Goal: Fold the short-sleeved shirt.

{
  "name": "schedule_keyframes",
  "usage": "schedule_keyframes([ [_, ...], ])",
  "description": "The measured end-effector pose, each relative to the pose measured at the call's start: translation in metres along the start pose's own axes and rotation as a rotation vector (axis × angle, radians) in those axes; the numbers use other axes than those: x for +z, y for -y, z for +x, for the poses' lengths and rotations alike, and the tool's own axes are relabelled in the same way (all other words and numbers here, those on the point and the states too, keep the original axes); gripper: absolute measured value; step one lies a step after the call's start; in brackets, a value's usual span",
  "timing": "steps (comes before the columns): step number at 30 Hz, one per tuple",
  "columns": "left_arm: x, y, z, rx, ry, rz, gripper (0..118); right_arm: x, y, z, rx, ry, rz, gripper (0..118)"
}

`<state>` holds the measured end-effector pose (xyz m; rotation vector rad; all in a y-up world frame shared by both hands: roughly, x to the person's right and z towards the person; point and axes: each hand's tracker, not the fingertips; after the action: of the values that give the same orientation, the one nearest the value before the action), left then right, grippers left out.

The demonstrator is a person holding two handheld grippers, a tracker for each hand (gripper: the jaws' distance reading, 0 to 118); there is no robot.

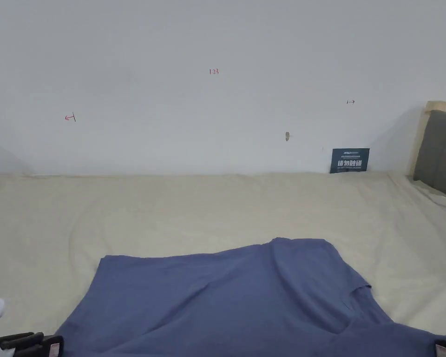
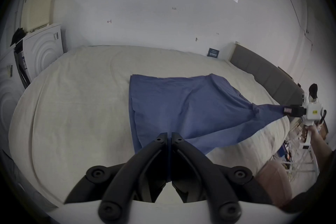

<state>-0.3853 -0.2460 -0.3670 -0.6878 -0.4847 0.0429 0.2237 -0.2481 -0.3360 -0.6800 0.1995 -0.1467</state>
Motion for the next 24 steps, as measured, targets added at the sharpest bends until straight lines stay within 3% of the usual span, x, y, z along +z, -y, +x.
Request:
schedule_keyframes([
  [7,0.003,0.043,0.005,0.010,0.033,-0.126,3,0.008,0.041,0.005,0.006,0.005,-0.169,0],
  [11,-0.022,0.066,-0.001,-0.035,0.008,-0.248,3,-0.022,0.063,0.012,0.013,0.017,-0.294,0],
  [15,-0.051,0.079,-0.012,-0.028,-0.010,-0.382,3,-0.058,0.076,0.016,0.069,0.062,-0.427,0],
  [19,-0.061,0.085,-0.022,-0.029,-0.006,-0.447,3,-0.079,0.081,0.029,0.045,0.049,-0.536,2],
  [22,-0.060,0.085,-0.018,-0.056,-0.003,-0.458,4,-0.080,0.081,0.030,0.037,0.075,-0.543,17],
  [23,-0.060,0.086,-0.015,-0.066,-0.007,-0.456,11,-0.079,0.080,0.030,0.035,0.074,-0.543,28],
  [24,-0.061,0.085,-0.015,-0.072,-0.007,-0.454,28,-0.079,0.080,0.030,0.026,0.064,-0.543,41],
])
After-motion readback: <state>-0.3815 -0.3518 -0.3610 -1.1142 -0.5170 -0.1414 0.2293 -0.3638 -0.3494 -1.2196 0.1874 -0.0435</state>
